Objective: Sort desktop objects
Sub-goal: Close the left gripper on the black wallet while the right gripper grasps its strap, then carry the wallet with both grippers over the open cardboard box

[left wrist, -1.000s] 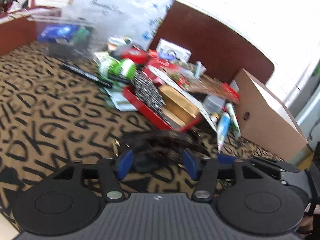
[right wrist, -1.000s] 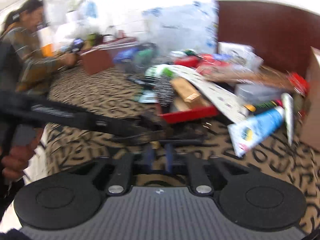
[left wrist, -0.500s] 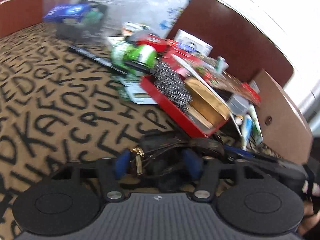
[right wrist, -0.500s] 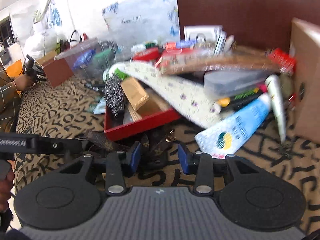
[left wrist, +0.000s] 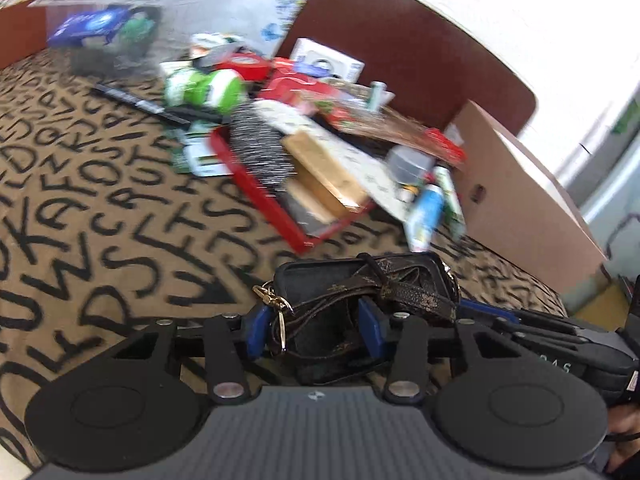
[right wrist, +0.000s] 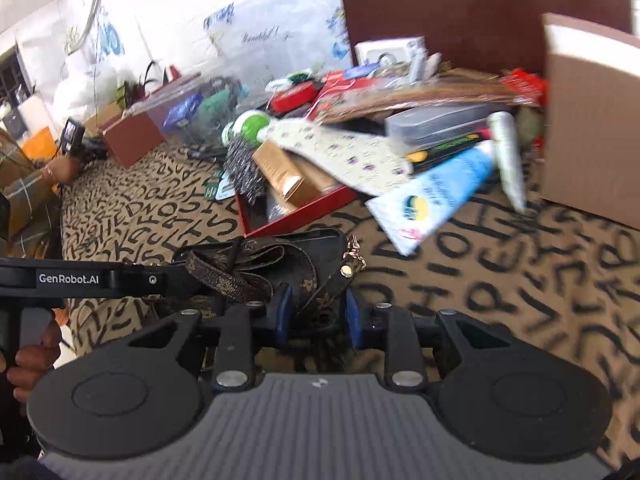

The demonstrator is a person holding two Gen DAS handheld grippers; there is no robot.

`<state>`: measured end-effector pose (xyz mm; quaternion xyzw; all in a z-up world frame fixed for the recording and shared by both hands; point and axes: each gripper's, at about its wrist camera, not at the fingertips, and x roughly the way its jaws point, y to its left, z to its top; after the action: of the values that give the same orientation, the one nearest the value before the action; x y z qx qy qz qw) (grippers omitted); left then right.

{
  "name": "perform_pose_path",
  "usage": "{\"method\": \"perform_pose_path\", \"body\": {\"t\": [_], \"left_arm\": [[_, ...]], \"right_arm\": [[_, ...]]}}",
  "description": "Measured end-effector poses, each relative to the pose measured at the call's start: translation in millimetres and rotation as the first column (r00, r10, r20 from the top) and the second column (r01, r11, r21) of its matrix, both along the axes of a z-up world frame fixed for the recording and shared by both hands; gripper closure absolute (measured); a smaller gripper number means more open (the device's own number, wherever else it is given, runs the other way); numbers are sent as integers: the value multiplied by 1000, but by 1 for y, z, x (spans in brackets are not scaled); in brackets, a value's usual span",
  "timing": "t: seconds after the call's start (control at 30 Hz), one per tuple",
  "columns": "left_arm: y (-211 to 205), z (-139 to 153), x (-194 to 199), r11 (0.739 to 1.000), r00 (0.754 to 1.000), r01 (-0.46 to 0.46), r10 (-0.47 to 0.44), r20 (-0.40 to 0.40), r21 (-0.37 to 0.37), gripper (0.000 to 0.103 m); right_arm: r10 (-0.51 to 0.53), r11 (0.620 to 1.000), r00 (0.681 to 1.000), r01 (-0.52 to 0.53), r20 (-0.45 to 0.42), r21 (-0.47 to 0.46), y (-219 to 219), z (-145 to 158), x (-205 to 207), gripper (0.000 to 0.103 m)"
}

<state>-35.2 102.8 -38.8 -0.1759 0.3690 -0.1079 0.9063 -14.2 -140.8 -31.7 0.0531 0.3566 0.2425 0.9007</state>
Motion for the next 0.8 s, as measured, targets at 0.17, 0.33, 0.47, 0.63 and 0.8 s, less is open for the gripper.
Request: {"method": "perform_pose_path", "body": {"t": [0.17,0.33,0.47,0.63,0.8], "left_arm": [[-31,23,0,996,995,78,-80,67,36,55],[-63,53,13,987,977,150,-156,146,50,57],[-91,85,30,975,947,207,-219,234,76,57],[-126,114,57,957,906,268,-289,310,109,57],[-163,130,92,939,871,331,-340,353,89,57]], "right_arm": [[-81,996,996,79,46,38,-34,15,-16,76],[-174,983,976,165,129,77,-70,38,-21,76],[-236,970,951,218,199,108,-101,61,-22,76],[-306,952,910,285,280,114,-139,89,-15,76],[-374,927,860,358,346,113,-177,112,-1,76]]}}
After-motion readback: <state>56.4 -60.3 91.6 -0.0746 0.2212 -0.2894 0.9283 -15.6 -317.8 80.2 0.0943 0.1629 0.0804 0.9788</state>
